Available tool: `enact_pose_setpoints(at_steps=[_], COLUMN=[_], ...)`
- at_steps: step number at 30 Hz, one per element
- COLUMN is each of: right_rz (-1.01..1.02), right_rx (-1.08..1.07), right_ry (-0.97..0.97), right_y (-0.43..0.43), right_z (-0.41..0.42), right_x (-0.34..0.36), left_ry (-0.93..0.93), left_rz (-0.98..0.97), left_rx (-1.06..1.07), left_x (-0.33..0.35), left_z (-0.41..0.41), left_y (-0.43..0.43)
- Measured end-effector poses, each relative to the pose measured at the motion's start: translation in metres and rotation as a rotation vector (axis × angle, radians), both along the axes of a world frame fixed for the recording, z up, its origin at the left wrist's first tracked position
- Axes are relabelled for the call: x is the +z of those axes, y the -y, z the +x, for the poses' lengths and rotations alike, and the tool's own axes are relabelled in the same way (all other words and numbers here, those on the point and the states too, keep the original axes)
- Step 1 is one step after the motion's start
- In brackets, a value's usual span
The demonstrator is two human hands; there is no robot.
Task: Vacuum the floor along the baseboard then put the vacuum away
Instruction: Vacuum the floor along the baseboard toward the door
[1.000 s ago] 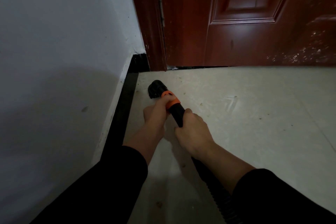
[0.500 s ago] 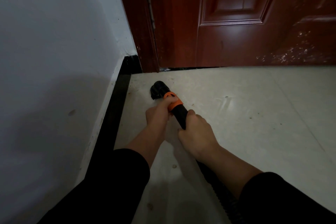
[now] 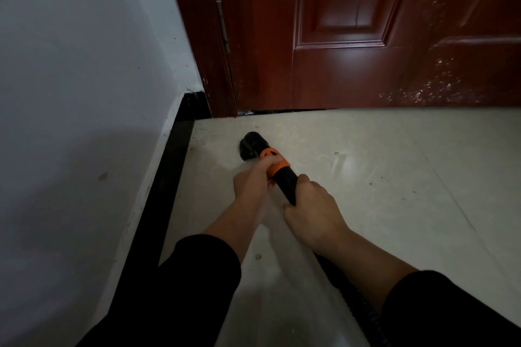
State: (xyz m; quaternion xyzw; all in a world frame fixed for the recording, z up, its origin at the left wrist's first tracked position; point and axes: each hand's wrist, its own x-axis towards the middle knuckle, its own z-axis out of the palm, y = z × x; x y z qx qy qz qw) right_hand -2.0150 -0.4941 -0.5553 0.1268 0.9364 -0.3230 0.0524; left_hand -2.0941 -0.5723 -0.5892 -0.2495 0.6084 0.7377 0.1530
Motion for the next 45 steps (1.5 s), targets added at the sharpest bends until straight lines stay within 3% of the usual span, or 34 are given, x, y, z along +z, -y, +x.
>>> enact_pose_setpoints(at_steps=[45], right_rz=[0.039], right_rx=[-0.095], right_ry=[-0.038], right_y=[-0.007], right_z=[-0.048], right_x=[-0.02], left_ry=[0.018], left_rz=[0.007], left_rx=[-0.155], left_x=[-0.009], left_z=[-0.056], left_y=[-0.015])
